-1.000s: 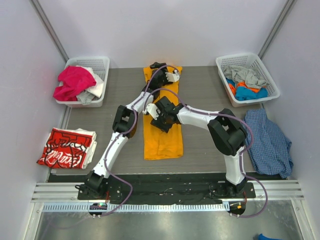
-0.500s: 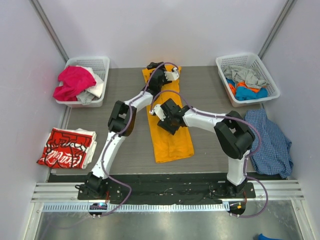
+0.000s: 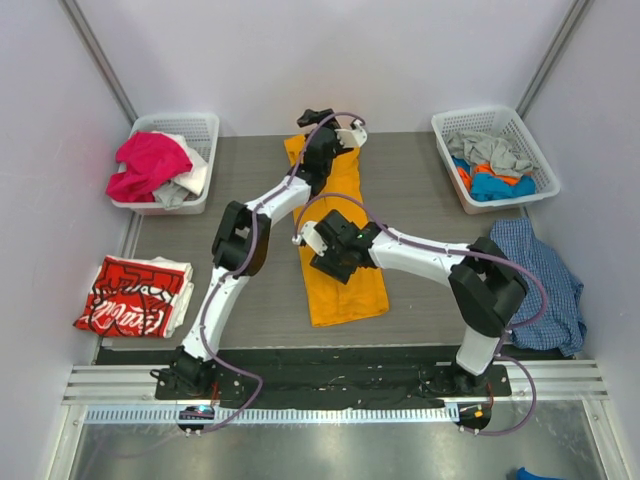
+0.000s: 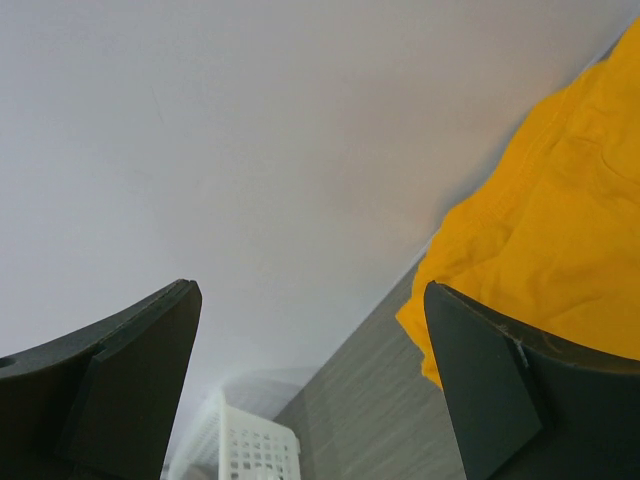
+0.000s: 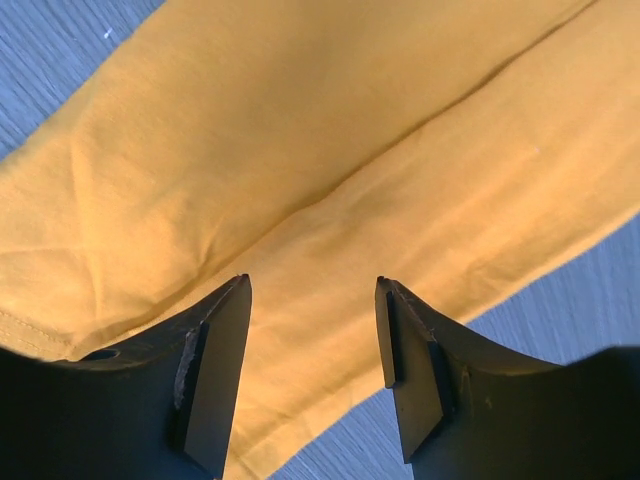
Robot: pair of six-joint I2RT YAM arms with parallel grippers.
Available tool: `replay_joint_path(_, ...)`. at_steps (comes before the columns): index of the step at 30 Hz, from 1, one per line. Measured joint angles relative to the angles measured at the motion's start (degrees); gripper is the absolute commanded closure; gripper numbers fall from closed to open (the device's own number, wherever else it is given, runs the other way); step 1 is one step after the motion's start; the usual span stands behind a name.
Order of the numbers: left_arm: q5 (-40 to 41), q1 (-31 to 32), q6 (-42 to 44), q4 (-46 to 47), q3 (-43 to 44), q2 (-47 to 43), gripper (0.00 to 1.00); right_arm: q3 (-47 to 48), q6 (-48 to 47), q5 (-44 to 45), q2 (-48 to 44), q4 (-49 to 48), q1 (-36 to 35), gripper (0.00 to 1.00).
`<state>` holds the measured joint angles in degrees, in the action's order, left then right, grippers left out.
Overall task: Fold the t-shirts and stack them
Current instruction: Rotate the tshirt 90 degrees
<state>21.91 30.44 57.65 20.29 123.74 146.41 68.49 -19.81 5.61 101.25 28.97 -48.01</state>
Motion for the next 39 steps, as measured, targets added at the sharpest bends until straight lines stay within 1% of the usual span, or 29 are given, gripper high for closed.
replay_joint_path(2, 0.8, 0.2, -1.6, -1.2, -2.1, -1.7, 0.0, 0.0, -0.2, 0.9, -1.0, 0.2, 0.0, 0.33)
replay_joint_path(3, 1.1, 0.2, -2.6, -2.4, -4.1, -3.3, 0.0, 0.0, -0.5, 1.4, -1.6, 0.2, 0.0, 0.29)
replay_joint_path(4, 1.2, 0.2, -3.8, -3.8, -6.4, -5.2, 0.0, 0.0, -0.9, 2.5, -2.5, 0.3, 0.0, 0.29)
replay_joint_path(6, 1.6, 0.1, -5.9, -7.2, -11.3, -9.8, 0.0, -0.8, -1.4, 3.9, -5.1, 0.0, 0.0, 0.27)
replay_joint_path(10, 1.4, -0.1, -10.6, -15.2, -22.0, -22.3, 0.01, -5.5, -2.3, 6.8, -14.5, -0.2, 0.0, 0.23)
replay_joint_path(15, 0.0, 0.7, -14.3, -24.8, -37.9, -41.7, 0.1, -11.8, -2.6, 9.3, -23.6, 0.2, 0.0, 0.22)
replay_joint_path(16, -0.6, 1.1, -15.3, -27.3, -40.7, -45.2, 0.14, -12.9, -2.6, 9.5, -25.0, 0.5, 0.0, 0.23)
replay_joint_path(19, -2.8, 3.7, -18.2, -33.9, -48.9, -54.3, 0.17, -15.8, -2.5, 9.6, -28.4, 2.1, 0.0, 0.25)
replay_joint_path(22, -5.9, 7.5, -20.9, -41.2, -56.8, -61.2, 0.18, -19.0, -2.6, 10.0, -31.3, 3.3, 0.0, 0.25)
replay_joint_path(26, -13.7, 11.8, -25.1, -52.4, -62.6, -67.2, 0.18, -24.0, -3.1, 10.3, -36.0, 4.4, 0.0, 0.26)
replay_joint_path(29, -20.0, 12.3, -27.8, -57.1, -64.3, -70.8, 0.17, -26.7, -4.1, 10.3, -39.5, 5.7, 0.0, 0.27)
replay_joint_path(32, -25.9, 12.2, -30.0, -60.0, -65.6, -73.7, 0.13, -28.4, -4.6, 9.8, -41.4, 6.9, 0.0, 0.28)
replay_joint_path(33, -27.9, 12.2, -30.7, -60.8, -65.8, -74.1, 0.09, -28.8, -4.7, 9.6, -41.7, 7.1, 0.0, 0.29)
replay_joint_path(36, -34.1, 12.2, -32.5, -62.4, -66.0, -73.8, 0.03, -29.3, -5.1, 8.6, -41.1, 7.9, 0.0, 0.29)
replay_joint_path(39, -38.2, 12.3, -33.9, -62.7, -66.0, -72.3, 0.03, -29.4, -5.5, 7.1, -39.6, 7.8, 0.0, 0.3)
